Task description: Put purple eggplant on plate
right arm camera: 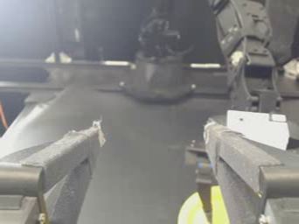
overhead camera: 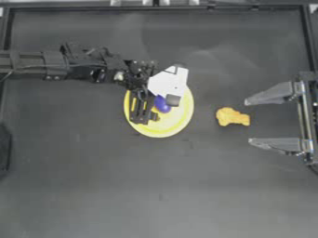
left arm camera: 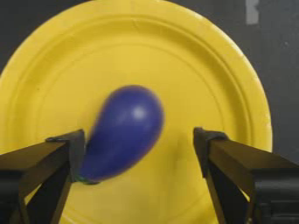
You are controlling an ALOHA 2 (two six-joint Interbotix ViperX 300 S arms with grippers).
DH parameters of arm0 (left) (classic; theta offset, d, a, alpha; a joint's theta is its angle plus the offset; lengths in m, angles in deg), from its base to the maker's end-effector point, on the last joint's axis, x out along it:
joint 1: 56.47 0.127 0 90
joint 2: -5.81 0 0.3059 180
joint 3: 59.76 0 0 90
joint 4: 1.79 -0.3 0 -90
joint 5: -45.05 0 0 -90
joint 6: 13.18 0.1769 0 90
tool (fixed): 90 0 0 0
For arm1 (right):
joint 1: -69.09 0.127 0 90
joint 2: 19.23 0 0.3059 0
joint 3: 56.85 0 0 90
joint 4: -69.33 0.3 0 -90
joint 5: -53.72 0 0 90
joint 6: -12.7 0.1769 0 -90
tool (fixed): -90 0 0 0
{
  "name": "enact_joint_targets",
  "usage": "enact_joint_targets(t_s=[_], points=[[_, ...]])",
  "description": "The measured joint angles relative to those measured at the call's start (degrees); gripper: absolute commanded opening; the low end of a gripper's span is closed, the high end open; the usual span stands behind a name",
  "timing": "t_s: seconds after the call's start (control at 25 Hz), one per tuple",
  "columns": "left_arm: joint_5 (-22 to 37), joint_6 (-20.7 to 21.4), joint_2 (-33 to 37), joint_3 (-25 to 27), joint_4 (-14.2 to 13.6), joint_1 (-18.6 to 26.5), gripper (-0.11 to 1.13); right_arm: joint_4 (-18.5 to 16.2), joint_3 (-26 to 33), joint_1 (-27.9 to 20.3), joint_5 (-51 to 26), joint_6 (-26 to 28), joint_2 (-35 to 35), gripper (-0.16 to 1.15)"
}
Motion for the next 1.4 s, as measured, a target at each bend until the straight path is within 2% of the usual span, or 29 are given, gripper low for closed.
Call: enact_joint_targets(t_s=[0.48, 0.8, 0.96, 1.16, 1.4], points=[[0.26, 0.00, 10.37, 0.70, -1.67, 1.32, 0.99, 0.00, 0.00, -0.09, 0.00, 0.00, 0.00, 0.99], [-4.04, 0.00, 22.41, 8.79, -1.14, 1.41, 0.99, -0.09, 0.00, -0.09, 0.00, -0.09, 0.00, 0.99], [-7.73, -0.35, 28.39, 13.97, 0.44, 0.88, 0.96, 0.00, 0.00, 0.00, 0.00, 0.00, 0.00, 0.99], [-12.22, -0.70, 35.95, 20.57, 4.83, -0.18, 0.89, 0.00, -0.09, -0.09, -0.09, 0.00, 0.00, 0.99], [-17.67, -0.62, 43.07, 27.42, 9.32, -2.64, 0.89, 0.00, -0.09, -0.18, 0.00, 0.00, 0.00, 0.99]])
